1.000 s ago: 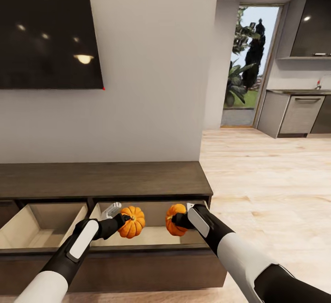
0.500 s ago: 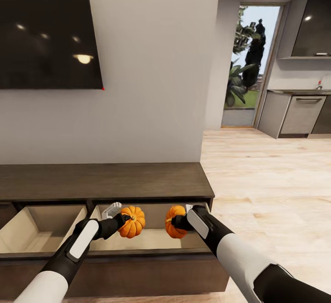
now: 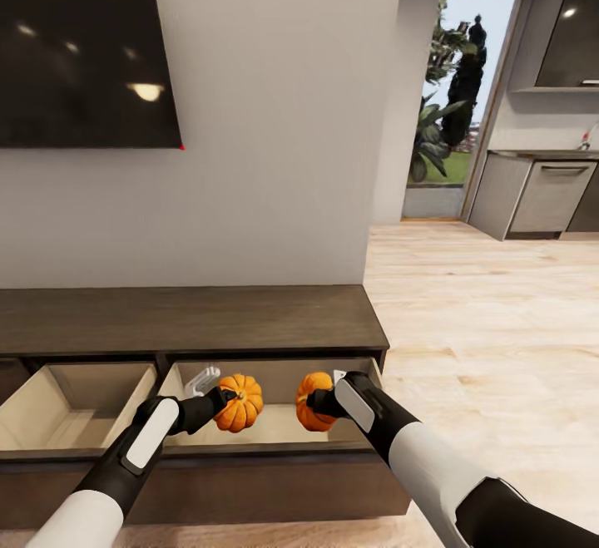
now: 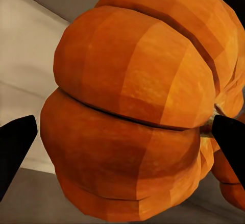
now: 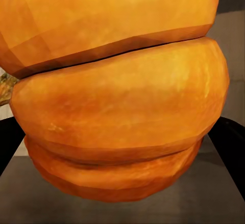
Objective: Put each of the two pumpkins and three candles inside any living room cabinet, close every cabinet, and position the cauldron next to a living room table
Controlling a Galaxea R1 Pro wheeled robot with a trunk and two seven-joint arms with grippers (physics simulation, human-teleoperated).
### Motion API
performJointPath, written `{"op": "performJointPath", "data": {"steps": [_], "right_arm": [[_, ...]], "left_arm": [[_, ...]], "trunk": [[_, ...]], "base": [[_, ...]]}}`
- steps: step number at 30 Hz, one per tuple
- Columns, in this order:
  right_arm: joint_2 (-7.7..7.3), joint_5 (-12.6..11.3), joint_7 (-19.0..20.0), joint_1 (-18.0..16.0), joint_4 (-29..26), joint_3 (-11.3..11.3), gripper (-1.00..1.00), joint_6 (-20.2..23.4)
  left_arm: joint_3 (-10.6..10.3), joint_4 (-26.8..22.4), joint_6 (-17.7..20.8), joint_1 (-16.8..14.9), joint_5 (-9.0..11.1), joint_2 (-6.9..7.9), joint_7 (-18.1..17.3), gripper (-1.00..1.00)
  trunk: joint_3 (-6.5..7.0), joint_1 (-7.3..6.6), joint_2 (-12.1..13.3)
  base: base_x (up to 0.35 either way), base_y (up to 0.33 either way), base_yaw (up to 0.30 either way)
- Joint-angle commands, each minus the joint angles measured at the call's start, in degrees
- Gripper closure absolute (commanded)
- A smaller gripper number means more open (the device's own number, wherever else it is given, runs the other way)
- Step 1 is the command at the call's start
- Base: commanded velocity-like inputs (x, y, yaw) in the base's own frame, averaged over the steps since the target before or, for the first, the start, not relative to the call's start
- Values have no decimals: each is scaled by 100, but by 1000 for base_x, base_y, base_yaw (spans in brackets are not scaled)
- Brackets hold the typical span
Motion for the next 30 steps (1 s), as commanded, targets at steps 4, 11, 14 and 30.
{"op": "performJointPath", "data": {"steps": [4,11,14,30], "right_arm": [[-4,-57,-58,-5,-10,40,100,1],[-2,-57,-58,-5,-10,40,100,-8],[-5,-57,-58,-5,-10,40,100,-7],[-2,-57,-58,-5,-10,40,100,-14]], "left_arm": [[-22,-20,5,-3,62,6,57,100],[-19,-31,5,-3,62,0,57,100],[-23,-34,4,-3,62,-1,57,100],[-27,-48,5,-3,65,-2,61,100]], "trunk": [[-50,4,-5],[-95,9,-8],[-95,9,-8],[-161,17,-12]], "base": [[0,0,0],[0,0,0],[0,0,0],[67,0,0]]}}
